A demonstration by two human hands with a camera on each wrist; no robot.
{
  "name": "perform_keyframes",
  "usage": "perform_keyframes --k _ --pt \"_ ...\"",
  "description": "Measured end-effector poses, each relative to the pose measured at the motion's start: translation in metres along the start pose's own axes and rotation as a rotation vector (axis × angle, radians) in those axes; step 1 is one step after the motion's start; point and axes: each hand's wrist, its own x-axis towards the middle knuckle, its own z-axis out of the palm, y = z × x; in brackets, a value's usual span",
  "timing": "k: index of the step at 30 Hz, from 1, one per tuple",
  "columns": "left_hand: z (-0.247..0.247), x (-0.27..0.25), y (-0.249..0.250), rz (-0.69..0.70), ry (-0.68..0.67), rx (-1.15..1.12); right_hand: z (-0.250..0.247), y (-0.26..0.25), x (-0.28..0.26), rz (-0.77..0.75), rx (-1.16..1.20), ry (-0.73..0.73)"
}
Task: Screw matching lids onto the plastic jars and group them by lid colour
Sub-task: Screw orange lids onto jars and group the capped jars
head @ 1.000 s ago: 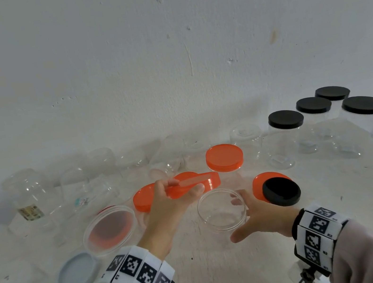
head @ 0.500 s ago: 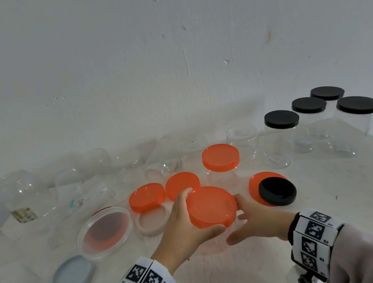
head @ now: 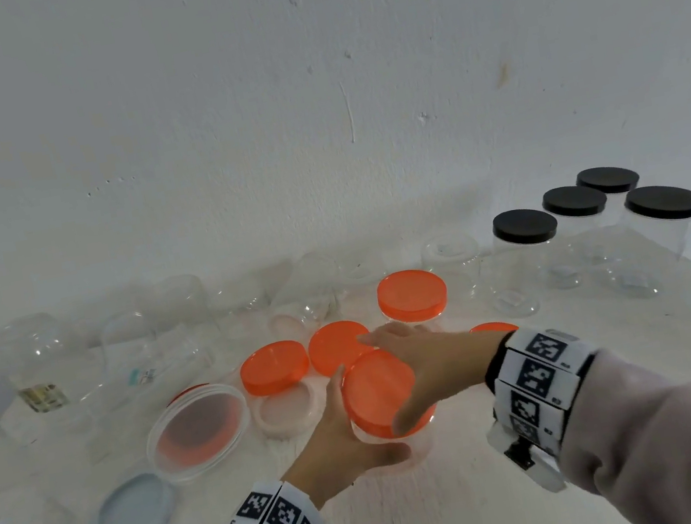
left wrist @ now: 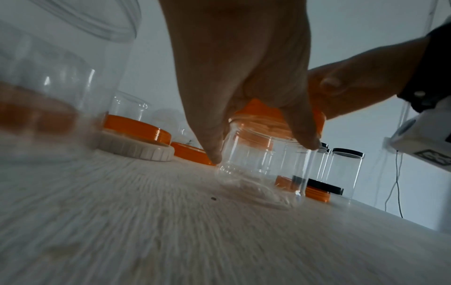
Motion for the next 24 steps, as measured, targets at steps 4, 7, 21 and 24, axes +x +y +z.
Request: perform_keyframes --k 4,7,21,24 --pt "0.000 0.004 -0.004 0.014 -0.010 0.006 -0.001 -0.018 0.012 0.035 -0.219 -0.081" --pt "-0.001 0.005 -0.008 0.013 0.004 -0.007 0.001 -0.026 0.018 0.062 -0.320 -0.116" --pt "0.001 0.004 -0.013 0.051 0.034 -0.031 -0.004 -0.026 0.018 -0.013 -0.369 -0.168" --pt "0.000 0.005 -0.013 0.063 0.029 -0.020 -0.003 -0.024 0.018 -0.042 -0.341 -0.177"
